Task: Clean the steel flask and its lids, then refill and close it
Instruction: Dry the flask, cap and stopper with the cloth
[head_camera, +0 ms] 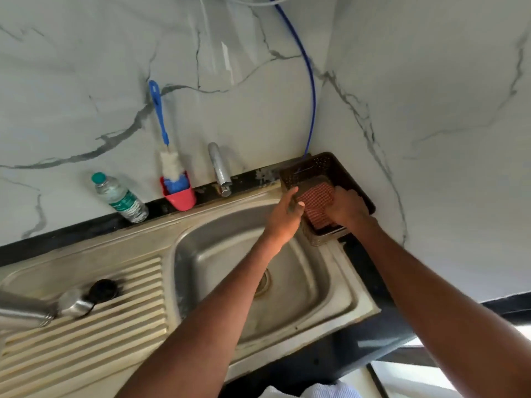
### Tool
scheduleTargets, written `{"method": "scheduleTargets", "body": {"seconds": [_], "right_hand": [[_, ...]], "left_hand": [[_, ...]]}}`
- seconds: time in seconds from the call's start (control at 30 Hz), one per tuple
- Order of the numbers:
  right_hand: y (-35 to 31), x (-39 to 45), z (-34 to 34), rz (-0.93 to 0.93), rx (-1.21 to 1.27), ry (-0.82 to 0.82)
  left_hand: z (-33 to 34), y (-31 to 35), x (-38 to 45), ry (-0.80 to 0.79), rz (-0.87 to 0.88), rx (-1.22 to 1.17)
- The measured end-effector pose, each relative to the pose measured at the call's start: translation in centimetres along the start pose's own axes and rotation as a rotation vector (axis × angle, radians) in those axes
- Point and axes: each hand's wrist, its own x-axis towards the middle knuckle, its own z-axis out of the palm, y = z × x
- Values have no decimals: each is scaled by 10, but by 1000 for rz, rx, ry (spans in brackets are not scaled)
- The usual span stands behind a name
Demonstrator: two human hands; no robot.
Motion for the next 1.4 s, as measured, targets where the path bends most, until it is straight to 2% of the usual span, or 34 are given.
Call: {"method": "scheduleTargets", "body": {"seconds": [0.07, 0.13, 0.27, 0.4, 0.5, 0.6, 0.67, 0.73, 0.83, 0.93, 1.0, 1.1, 1.17, 1.23, 1.27, 1.33, 1.4], "right_hand": [[2, 12, 2, -23, -61, -76], [4, 22, 7, 0, -61, -104], [6, 38, 22, 35, -101, 40], [3, 40, 20, 14, 20, 100], [-2, 38, 9, 32, 182, 163], [-15, 17, -13, -49, 401, 214], [-26, -4, -30, -61, 637, 203], [-35, -25, -43, -20, 925, 183], [-48, -55, -51, -18, 1180, 86], [-62, -81, -42, -126, 1263, -126], [-79, -95, -23, -147, 1349, -262], [-108, -114, 13, -112, 1495, -358], [-124, -126, 36, -69, 1484, -364], [-136, -137, 55, -68, 1342, -383], [-142, -143, 65, -99, 1201, -342], [-157, -153, 79, -167, 945, -141], [-172, -162, 85, -228, 985, -23]], "left_hand": [[15, -5, 14, -50, -9, 21], [26, -3, 16, -34, -20, 28], [40, -1, 10, 33, -53, -130], [39, 4, 4, 17, -130, -287], [31, 2, 2, 30, -153, -387], [19, -3, -2, 211, -85, -404], [5, -5, -8, 315, -7, -405], [-13, -6, -15, 385, -21, -444], [-43, -9, -32, 382, -63, -522], [-76, -6, -59, 231, -52, -567], [-102, -11, -78, 120, -98, -697], [-133, -25, -107, 41, -135, -802], [-152, -37, -121, 88, -113, -746], [-170, -50, -130, 199, -107, -676], [-179, -57, -134, 237, -87, -646], [-193, -68, -143, 261, -46, -576], [-203, -78, -150, 268, -27, -577]]}}
